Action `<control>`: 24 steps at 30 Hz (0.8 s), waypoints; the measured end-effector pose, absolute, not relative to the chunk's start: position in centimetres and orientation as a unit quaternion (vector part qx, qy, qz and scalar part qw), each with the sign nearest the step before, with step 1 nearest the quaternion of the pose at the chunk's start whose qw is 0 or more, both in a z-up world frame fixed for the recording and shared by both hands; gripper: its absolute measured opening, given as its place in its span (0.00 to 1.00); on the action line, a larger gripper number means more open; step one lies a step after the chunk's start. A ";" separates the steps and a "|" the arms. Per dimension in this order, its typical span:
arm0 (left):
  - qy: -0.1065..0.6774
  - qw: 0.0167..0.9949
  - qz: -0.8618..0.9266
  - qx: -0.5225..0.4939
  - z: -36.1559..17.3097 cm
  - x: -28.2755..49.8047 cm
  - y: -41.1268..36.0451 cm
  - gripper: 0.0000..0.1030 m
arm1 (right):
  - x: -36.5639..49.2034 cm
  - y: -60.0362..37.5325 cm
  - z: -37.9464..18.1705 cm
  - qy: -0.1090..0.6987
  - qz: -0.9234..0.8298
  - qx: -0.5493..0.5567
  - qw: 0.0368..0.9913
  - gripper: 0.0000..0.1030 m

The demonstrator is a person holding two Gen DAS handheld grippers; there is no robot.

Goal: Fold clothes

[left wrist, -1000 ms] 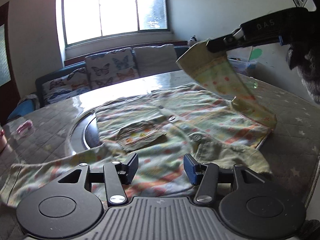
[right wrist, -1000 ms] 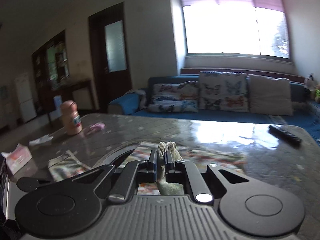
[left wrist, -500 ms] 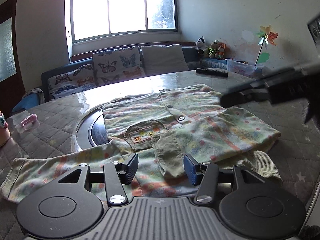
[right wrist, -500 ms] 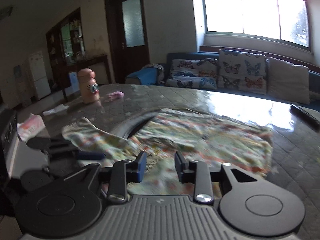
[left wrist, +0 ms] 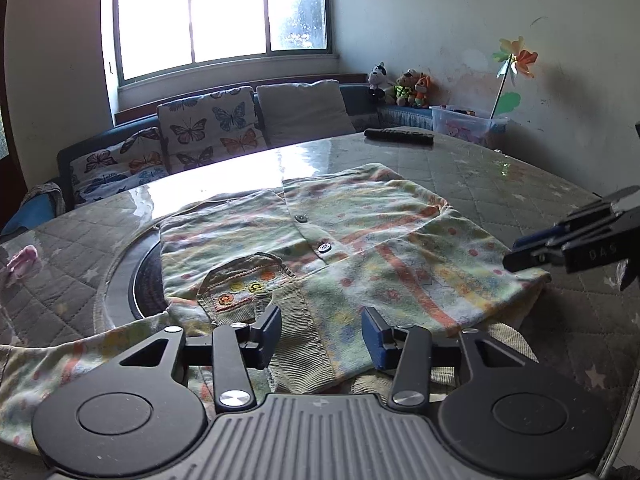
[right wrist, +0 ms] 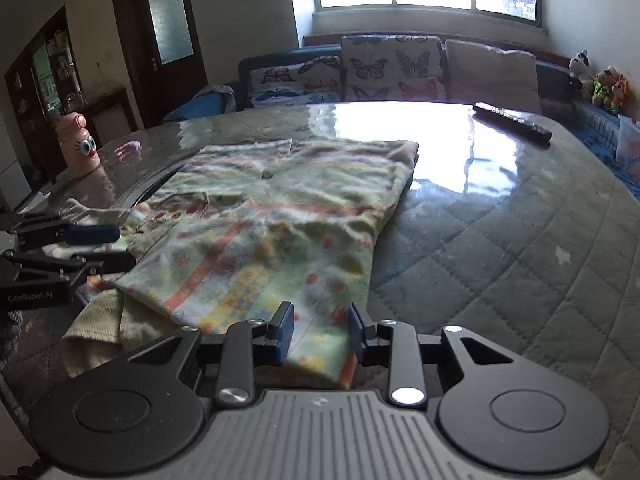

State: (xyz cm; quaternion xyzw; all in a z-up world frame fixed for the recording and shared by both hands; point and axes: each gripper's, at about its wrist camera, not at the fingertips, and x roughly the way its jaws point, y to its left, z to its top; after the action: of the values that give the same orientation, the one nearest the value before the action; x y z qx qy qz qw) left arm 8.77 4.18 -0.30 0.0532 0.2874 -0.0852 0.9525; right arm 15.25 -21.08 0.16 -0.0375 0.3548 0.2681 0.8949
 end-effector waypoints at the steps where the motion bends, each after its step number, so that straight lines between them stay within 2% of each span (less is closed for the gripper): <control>1: 0.290 0.952 -0.085 0.052 -0.4 8.9 4.2 0.43 | 15.5 -20.9 0.4 0.349 0.269 -0.039 0.897 0.29; 5: 0.301 0.949 -0.083 0.049 -0.9 9.6 4.1 0.39 | 17.4 -19.7 1.1 0.328 0.279 -0.039 0.902 0.29; 14: 0.315 0.945 -0.073 0.045 -1.8 10.0 5.0 0.39 | 19.5 -16.8 0.2 0.325 0.290 -0.060 0.898 0.29; 17: 0.314 0.946 -0.068 0.043 -1.7 9.6 5.3 0.40 | 19.0 -16.1 0.3 0.322 0.298 -0.070 0.896 0.31; 19: 0.313 0.947 -0.063 0.041 -1.6 9.3 5.6 0.42 | 18.6 -15.6 0.4 0.320 0.304 -0.077 0.894 0.39; 21: 0.311 0.948 -0.057 0.039 -1.4 8.9 6.0 0.48 | 18.2 -15.2 0.5 0.318 0.309 -0.084 0.892 0.39; 24: 0.307 0.950 -0.045 0.036 -1.1 8.0 6.7 0.50 | 17.3 -13.9 0.7 0.313 0.328 -0.095 0.886 0.47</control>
State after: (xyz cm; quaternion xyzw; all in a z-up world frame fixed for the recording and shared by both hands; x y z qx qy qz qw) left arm 8.02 6.75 -1.10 0.0361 0.3066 -0.0450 0.9501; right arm 17.27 -13.87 0.67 -0.0947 0.3131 0.3276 0.8864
